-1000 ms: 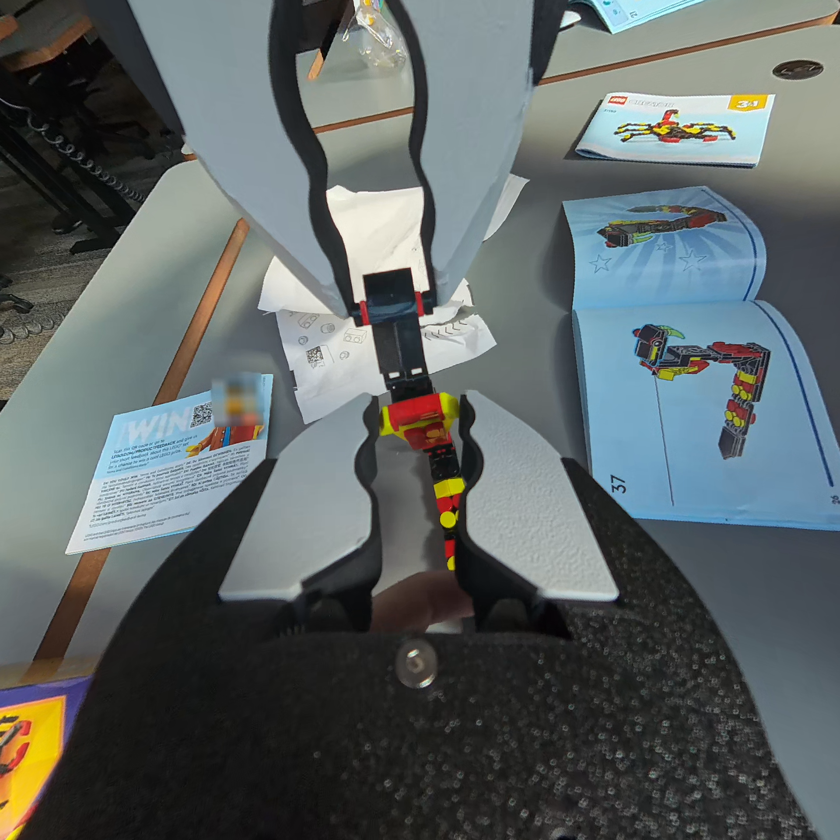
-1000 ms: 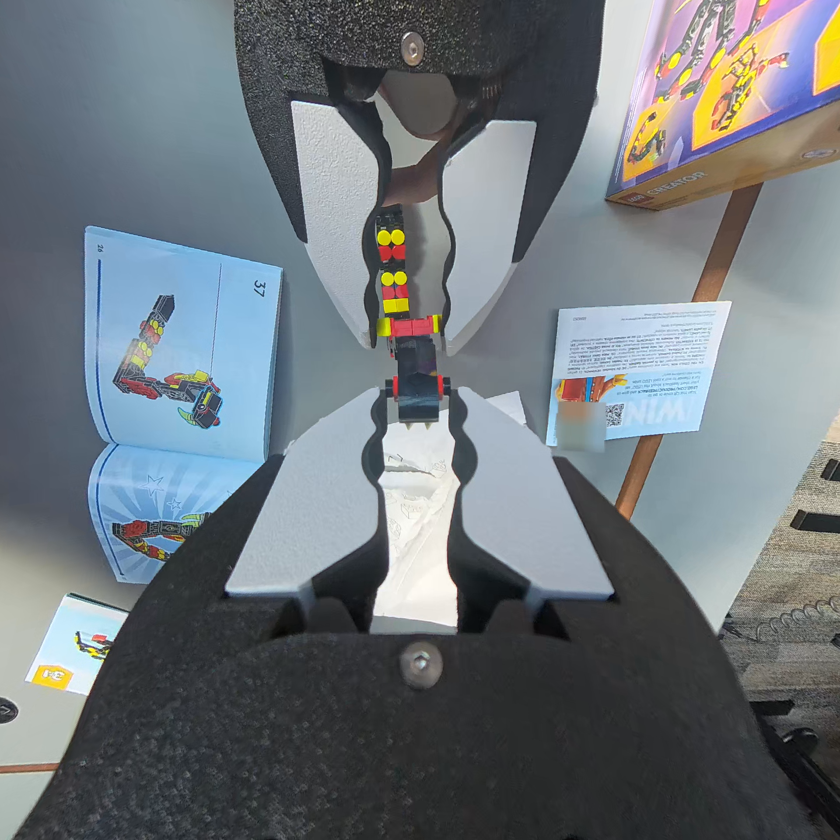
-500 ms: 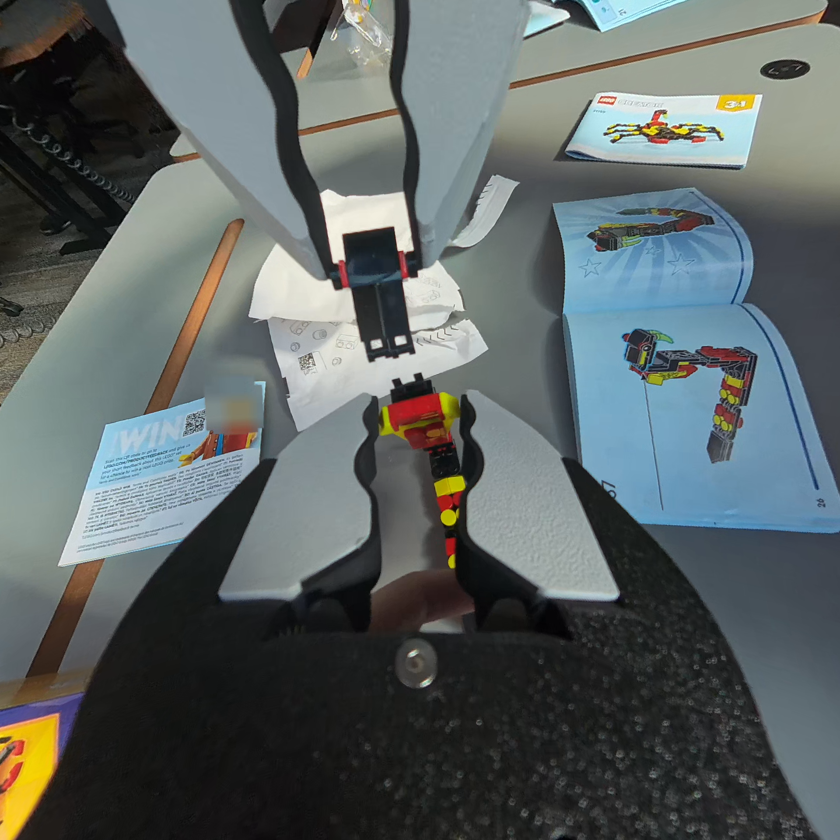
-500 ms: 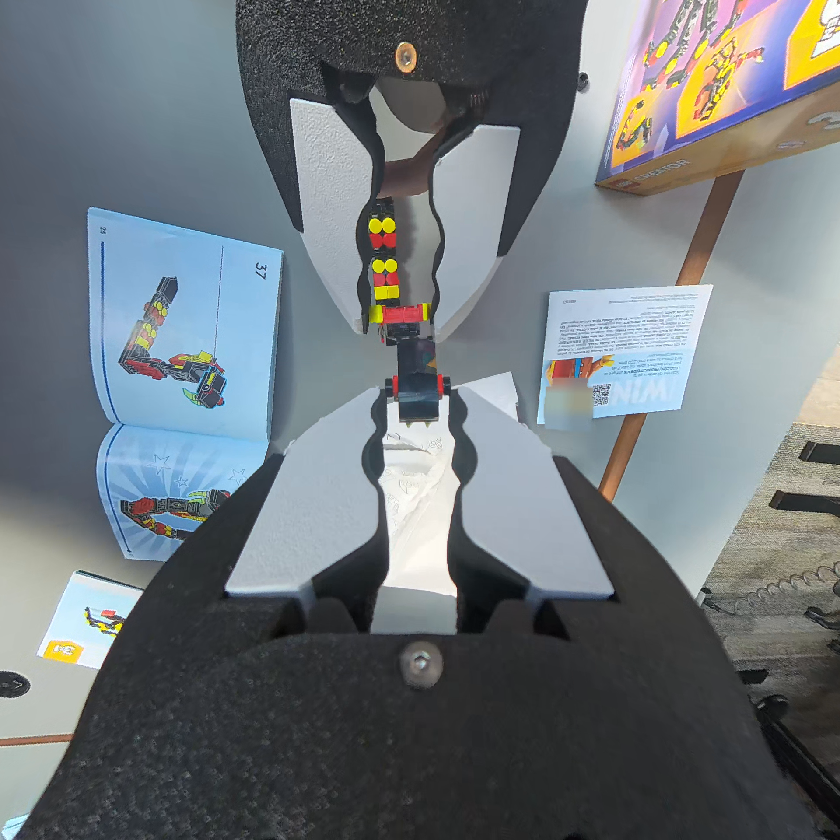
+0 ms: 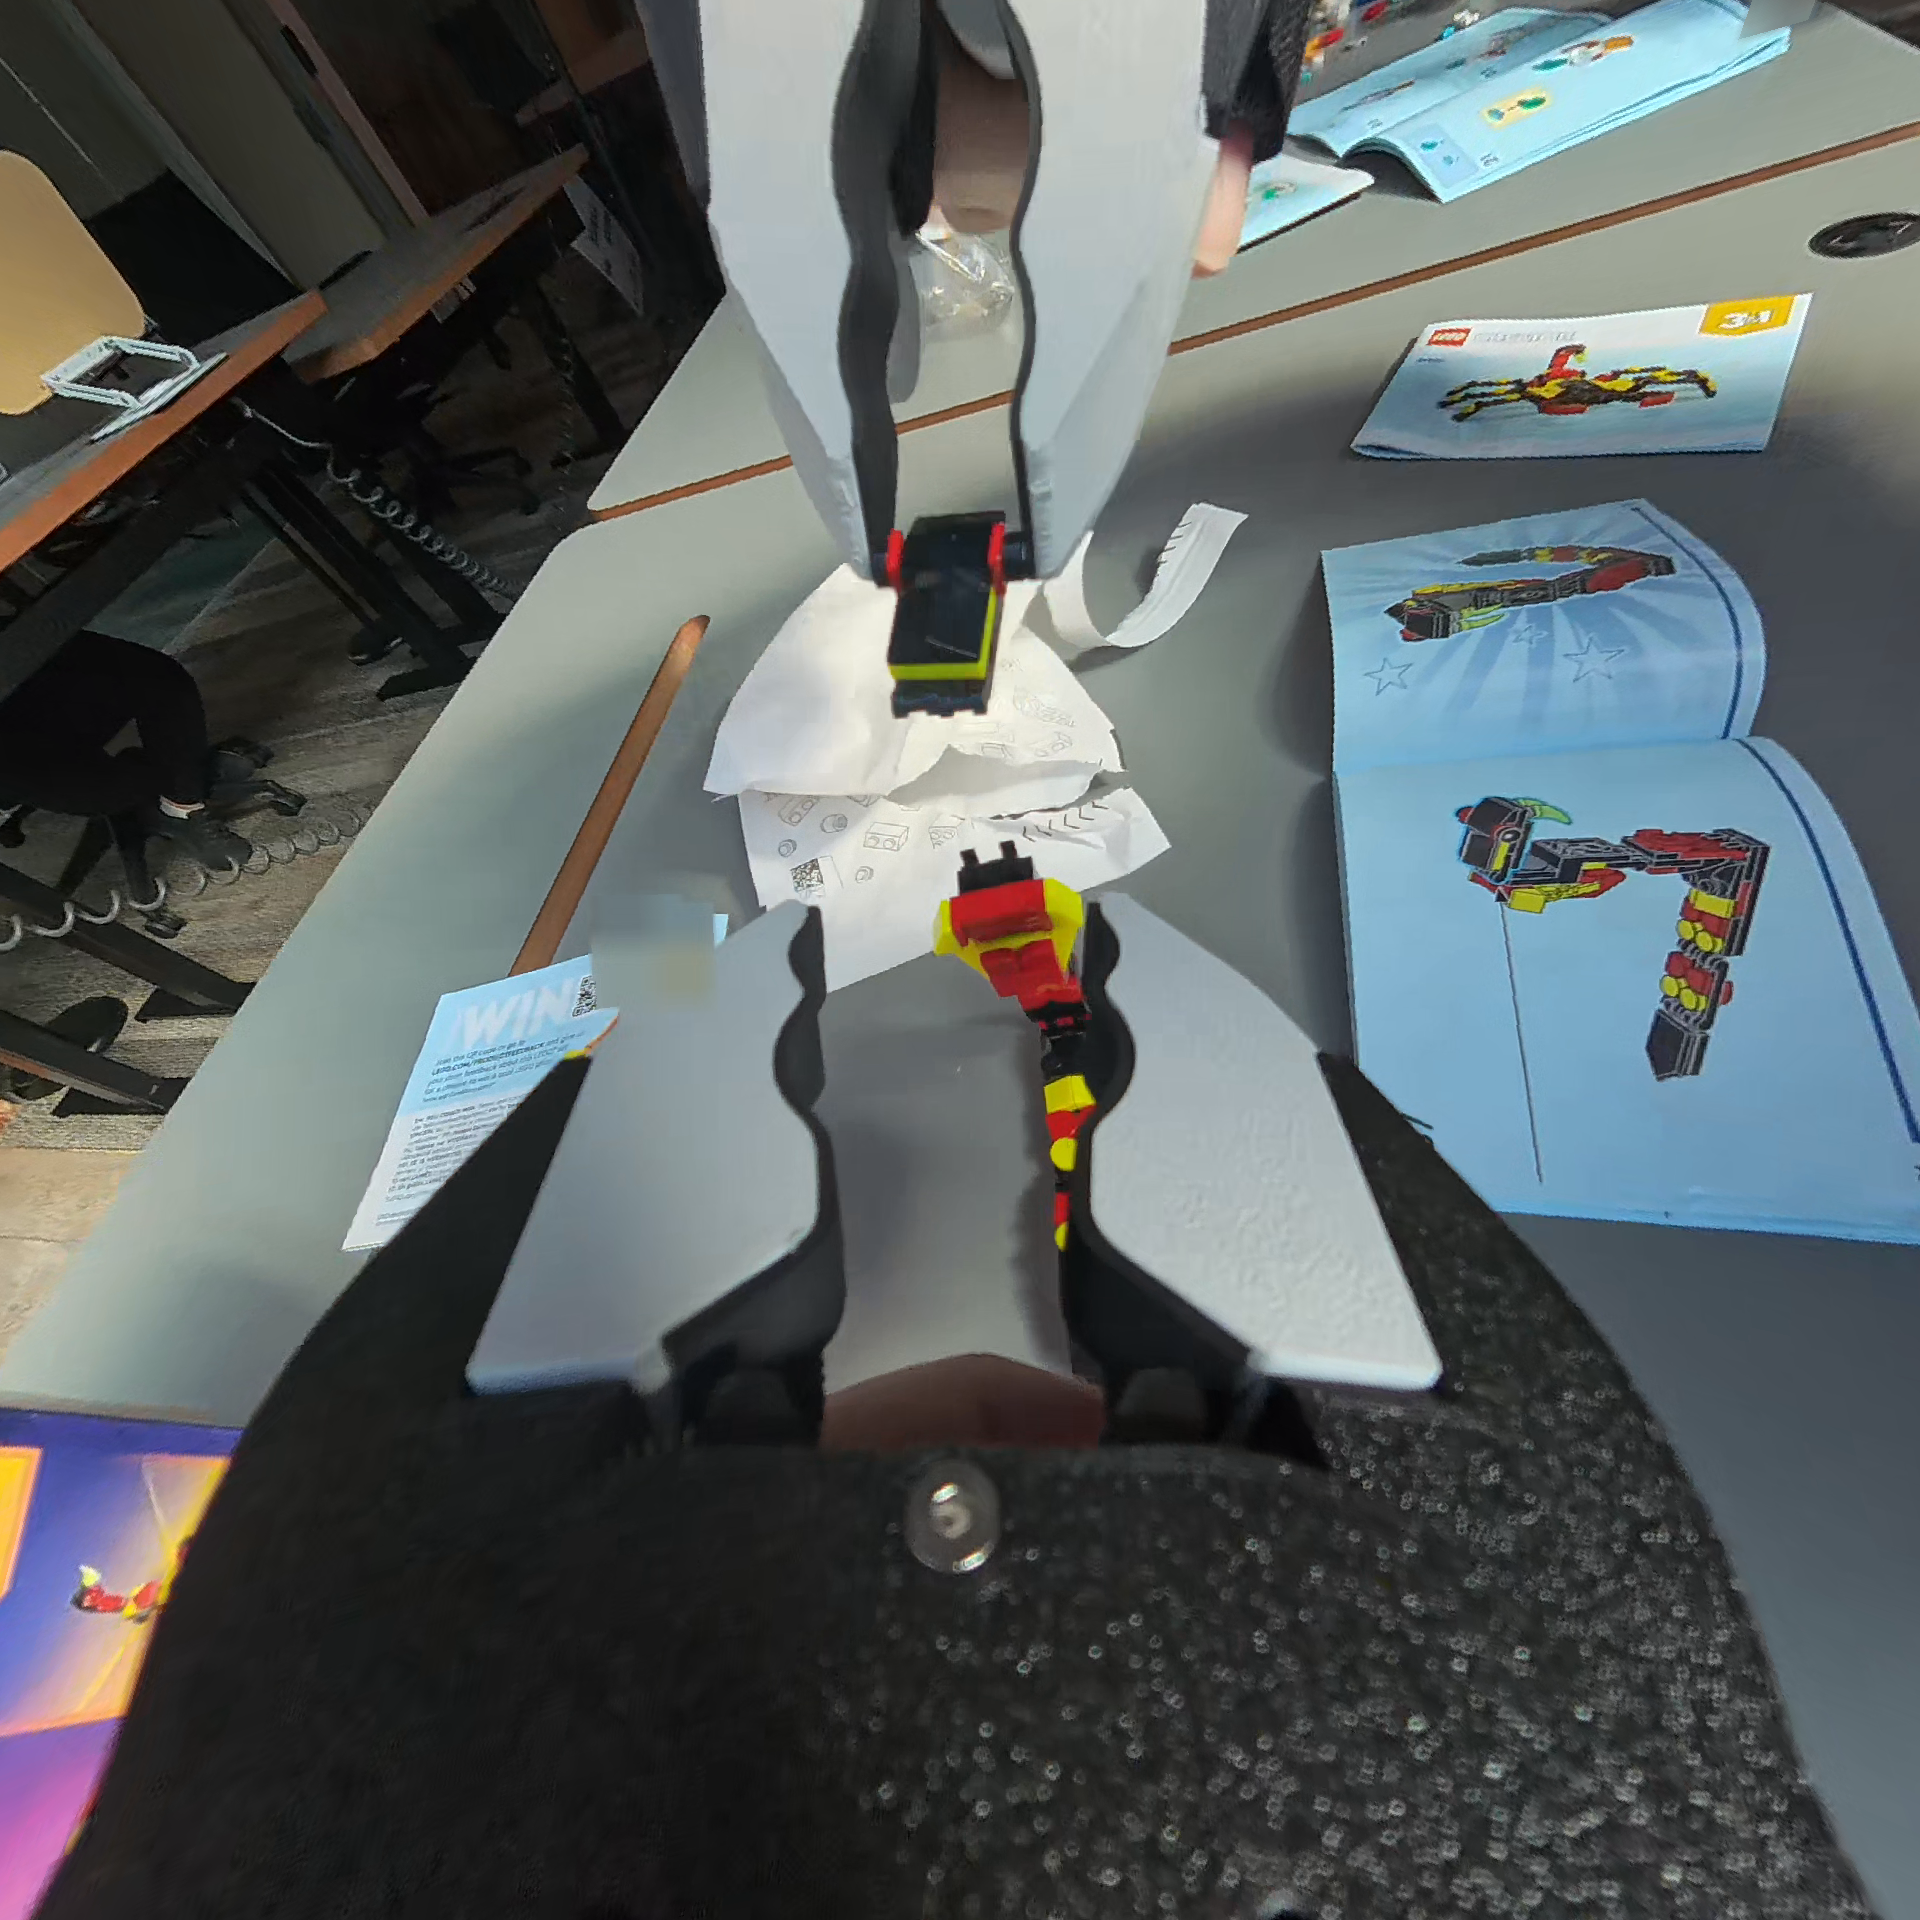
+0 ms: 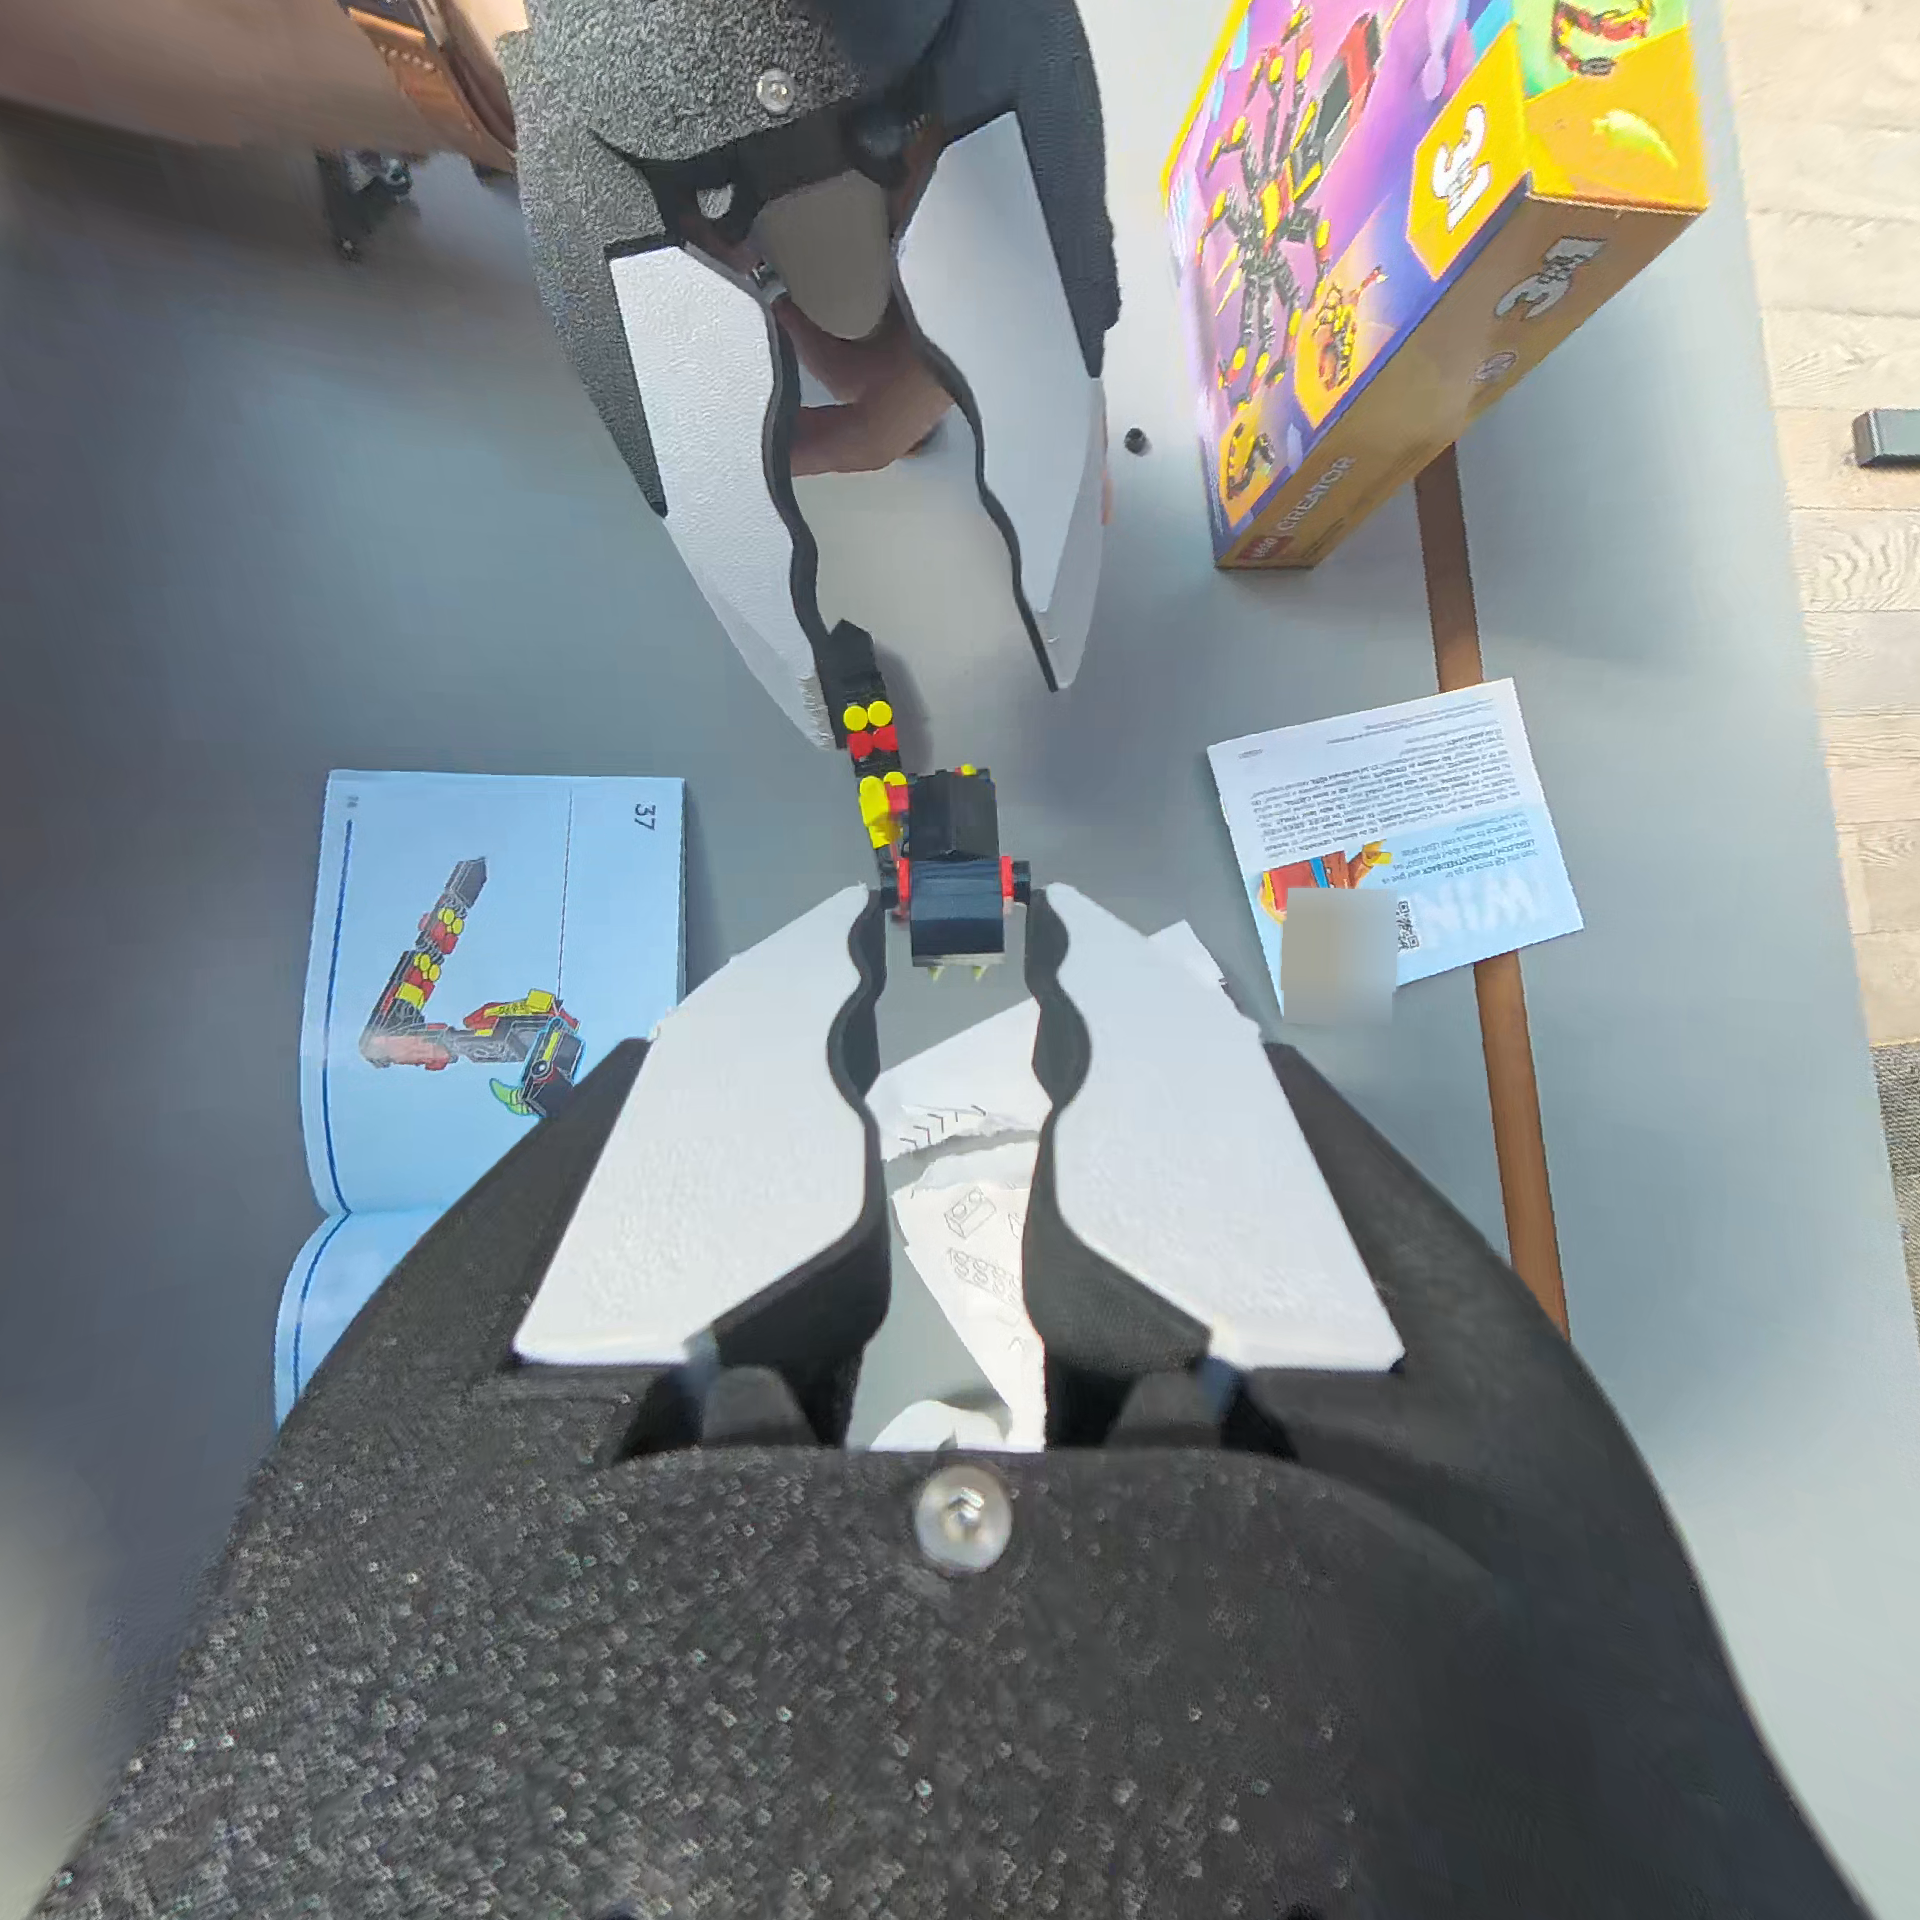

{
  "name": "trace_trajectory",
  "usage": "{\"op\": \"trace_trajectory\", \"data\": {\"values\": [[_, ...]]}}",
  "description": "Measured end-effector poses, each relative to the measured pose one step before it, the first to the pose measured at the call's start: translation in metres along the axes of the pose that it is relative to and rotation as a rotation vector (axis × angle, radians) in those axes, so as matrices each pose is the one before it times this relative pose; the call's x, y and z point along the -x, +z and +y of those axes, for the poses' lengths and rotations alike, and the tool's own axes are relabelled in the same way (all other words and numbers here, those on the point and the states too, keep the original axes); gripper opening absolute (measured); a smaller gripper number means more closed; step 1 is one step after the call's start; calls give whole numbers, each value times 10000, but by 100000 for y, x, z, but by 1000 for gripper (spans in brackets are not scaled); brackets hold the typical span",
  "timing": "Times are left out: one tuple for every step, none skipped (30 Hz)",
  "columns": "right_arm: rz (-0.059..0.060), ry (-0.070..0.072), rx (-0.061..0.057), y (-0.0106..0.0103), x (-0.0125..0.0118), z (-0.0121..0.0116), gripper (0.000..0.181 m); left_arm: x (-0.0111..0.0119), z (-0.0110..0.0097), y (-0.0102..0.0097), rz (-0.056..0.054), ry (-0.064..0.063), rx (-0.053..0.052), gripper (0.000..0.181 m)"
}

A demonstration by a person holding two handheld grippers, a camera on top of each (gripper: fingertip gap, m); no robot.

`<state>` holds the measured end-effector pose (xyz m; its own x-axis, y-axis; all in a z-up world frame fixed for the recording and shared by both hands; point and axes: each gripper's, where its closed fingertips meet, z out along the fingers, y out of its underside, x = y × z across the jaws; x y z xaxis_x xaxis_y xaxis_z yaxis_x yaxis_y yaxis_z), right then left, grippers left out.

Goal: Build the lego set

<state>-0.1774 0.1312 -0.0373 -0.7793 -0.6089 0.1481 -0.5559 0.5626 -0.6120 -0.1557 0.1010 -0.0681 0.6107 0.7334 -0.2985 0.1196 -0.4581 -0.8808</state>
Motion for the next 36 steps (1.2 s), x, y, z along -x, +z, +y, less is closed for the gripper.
{"op": "trace_trajectory", "data": {"values": [[126,146,-400,206,-183,227,26,-253,288,80,67,-22,33,47],[-32,178,-376,247,-18,166,26,-212,368,184,89,-76,121,47],[-54,142,-249,321,-43,223,26,-154,270,211,63,-46,93,47],[-95,24,15,393,-15,454,26,-171,6,195,71,-5,-42,47],[-33,-72,62,379,-96,381,26,-93,-164,138,41,6,-112,46],[-162,-105,58,325,77,241,26,1,-233,80,-9,8,-114,45],[-240,-89,9,218,186,75,26,21,-232,15,-4,14,-92,43],[-164,-41,16,145,42,20,26,-35,-228,-11,29,26,-70,40],[-130,-55,64,138,-18,23,26,-50,-195,-12,16,60,-54,39],[-188,-129,18,92,121,-73,26,-76,-108,13,7,112,-11,38],[-291,-66,45,87,263,-54,26,-147,-24,38,39,164,38,37],[-174,-100,153,118,132,110,26,-105,-27,67,1,172,34,37],[-17,-91,222,107,-102,258,26,41,-21,82,-83,127,27,37],[-32,-33,73,57,-98,84,26,78,30,92,-77,88,56,37],[-91,38,-78,-17,-28,-124,26,8,33,82,-6,73,66,37],[-56,25,-26,-19,-60,-55,26,19,-7,69,1,60,33,38],[80,-23,91,19,-217,116,26,53,-107,21,-15,41,-41,37],[22,-18,53,16,-125,58,26,-2,-185,3,35,5,-96,37],[-96,38,-25,-15,72,-50,26,-14,-165,-27,50,-19,-64,36],[-44,14,69,5,19,89,26,15,-142,-28,13,9,-37,36],[17,-61,79,-7,-15,133,26,-50,-176,-30,20,46,-49,34],[-27,18,-27,-30,5,-19,26,-124,-156,-12,48,55,-38,33],[-38,61,-13,-17,-14,-9,26,-127,-123,20,39,68,-16,33],[13,8,28,-8,-82,10,26,-88,-64,31,8,87,8,32],[15,10,-10,-9,-63,-70,26,-37,48,64,-11,92,68,31],[-9,28,66,23,-25,17,26,-67,139,78,8,93,111,29],[34,-52,39,39,-25,-22,26,-52,154,99,-1,77,119,29],[16,-24,6,23,-11,-78,26,100,136,107,-99,3,107,27],[9,11,38,33,-18,-11,26,306,142,104,-197,-116,130,22],[-6,7,35,31,-8,7,26,313,120,87,-148,-203,159,20],[11,-15,-5,-4,-12,-31,26,137,16,16,-4,-232,83,17],[-10,10,-13,5,27,-12,26,111,-53,-71,35,-250,21,10],[-3,19,-1,29,11,12,26,207,-80,-130,-2,-223,-29,7],[-17,0,-18,8,43,-19,26,306,-49,-151,-35,-213,-55,6],[-16,17,5,12,34,18,26,297,0,-124,-1,-217,-20,6],[6,7,23,19,6,49,26,164,32,-69,95,-158,-16,6]]}}
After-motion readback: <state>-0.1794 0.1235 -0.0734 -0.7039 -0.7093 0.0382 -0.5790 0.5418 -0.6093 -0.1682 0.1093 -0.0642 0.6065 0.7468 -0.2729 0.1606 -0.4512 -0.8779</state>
